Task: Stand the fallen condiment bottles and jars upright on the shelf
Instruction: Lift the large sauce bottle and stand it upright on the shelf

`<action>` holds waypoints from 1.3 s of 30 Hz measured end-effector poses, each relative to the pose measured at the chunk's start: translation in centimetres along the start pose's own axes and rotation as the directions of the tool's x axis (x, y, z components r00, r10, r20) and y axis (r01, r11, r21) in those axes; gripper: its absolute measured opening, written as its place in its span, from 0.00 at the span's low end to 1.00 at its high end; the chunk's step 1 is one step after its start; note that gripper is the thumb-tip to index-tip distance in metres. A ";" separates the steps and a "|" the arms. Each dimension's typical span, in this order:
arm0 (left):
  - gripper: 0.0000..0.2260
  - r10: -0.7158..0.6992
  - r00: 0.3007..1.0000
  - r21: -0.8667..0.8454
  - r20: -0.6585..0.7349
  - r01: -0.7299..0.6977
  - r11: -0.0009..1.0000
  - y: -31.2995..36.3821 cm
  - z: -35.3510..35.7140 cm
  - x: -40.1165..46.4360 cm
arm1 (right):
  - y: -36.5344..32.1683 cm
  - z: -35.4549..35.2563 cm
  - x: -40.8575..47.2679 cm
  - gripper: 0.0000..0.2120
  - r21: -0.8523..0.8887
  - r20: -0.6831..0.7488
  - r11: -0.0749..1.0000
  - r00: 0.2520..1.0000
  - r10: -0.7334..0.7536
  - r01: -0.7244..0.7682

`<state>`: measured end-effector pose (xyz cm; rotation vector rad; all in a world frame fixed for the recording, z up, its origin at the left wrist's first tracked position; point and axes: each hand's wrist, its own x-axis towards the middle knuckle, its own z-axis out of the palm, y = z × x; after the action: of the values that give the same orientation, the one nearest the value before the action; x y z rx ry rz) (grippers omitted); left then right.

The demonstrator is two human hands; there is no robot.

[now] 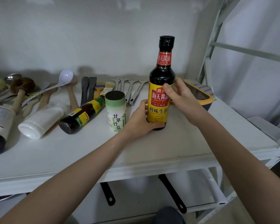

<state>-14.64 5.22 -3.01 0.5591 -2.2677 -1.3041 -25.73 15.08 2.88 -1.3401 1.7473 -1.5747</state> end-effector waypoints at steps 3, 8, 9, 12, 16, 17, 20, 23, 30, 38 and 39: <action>0.38 -0.002 1.000 0.005 -0.005 0.002 1.000 0.0 0.0 -0.1 | -0.1 0.2 -0.1 0.20 -0.014 -0.004 1.000 1.000 0.002 -0.002; 0.39 -0.008 1.000 -0.007 -0.010 0.008 1.000 -0.2 0.0 -0.2 | -0.3 0.4 -0.2 0.20 -0.055 -0.001 0.998 1.000 -0.001 0.001; 0.39 -0.010 1.000 -0.009 -0.012 0.010 1.000 -0.2 0.0 -0.3 | -0.4 0.4 -0.2 0.20 -0.060 0.002 0.998 1.000 0.000 0.000; 0.39 -0.008 1.000 0.002 -0.023 0.008 1.000 -0.2 0.0 -0.4 | -0.4 0.6 -0.2 0.16 -0.074 0.016 0.997 1.000 0.010 -0.009; 0.39 -0.013 0.999 0.006 -0.036 0.014 1.000 -0.3 -0.1 -0.5 | -0.5 0.7 -0.2 0.15 -0.085 0.026 0.996 1.000 0.007 -0.005; 0.39 -0.015 0.999 0.007 -0.037 0.015 1.000 -0.3 -0.1 -0.6 | -0.5 0.8 -0.2 0.17 -0.088 0.023 0.996 1.000 0.002 0.000; 0.39 -0.018 0.999 0.011 -0.033 0.019 1.000 0.0 -0.1 -0.6 | -0.5 0.9 -0.2 0.20 -0.088 0.017 0.996 1.000 -0.005 0.006; 0.40 -0.022 0.999 0.012 -0.031 0.022 1.000 0.1 -0.1 -0.7 | -0.5 0.7 -0.2 0.23 -0.036 0.013 0.999 1.000 0.005 -0.004; 0.38 0.142 0.981 -0.011 -0.131 -0.145 0.989 3.0 -1.2 -1.7 | -1.7 0.1 -0.7 0.33 -0.018 -0.097 0.996 0.992 -0.086 0.085; 0.28 0.323 0.899 0.124 -0.296 -0.300 0.946 6.6 -4.4 -6.0 | -6.6 0.9 -2.6 0.20 -0.403 -0.255 0.841 0.838 -0.482 0.361; 0.24 0.352 0.878 0.131 -0.324 -0.327 0.936 6.7 -5.4 -6.6 | -7.2 1.3 -2.8 0.17 -0.447 -0.237 0.805 0.816 -0.527 0.390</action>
<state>-6.99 8.32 4.04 0.3552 -2.0121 -0.8769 -20.84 17.58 8.39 -1.8941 2.1384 -1.8971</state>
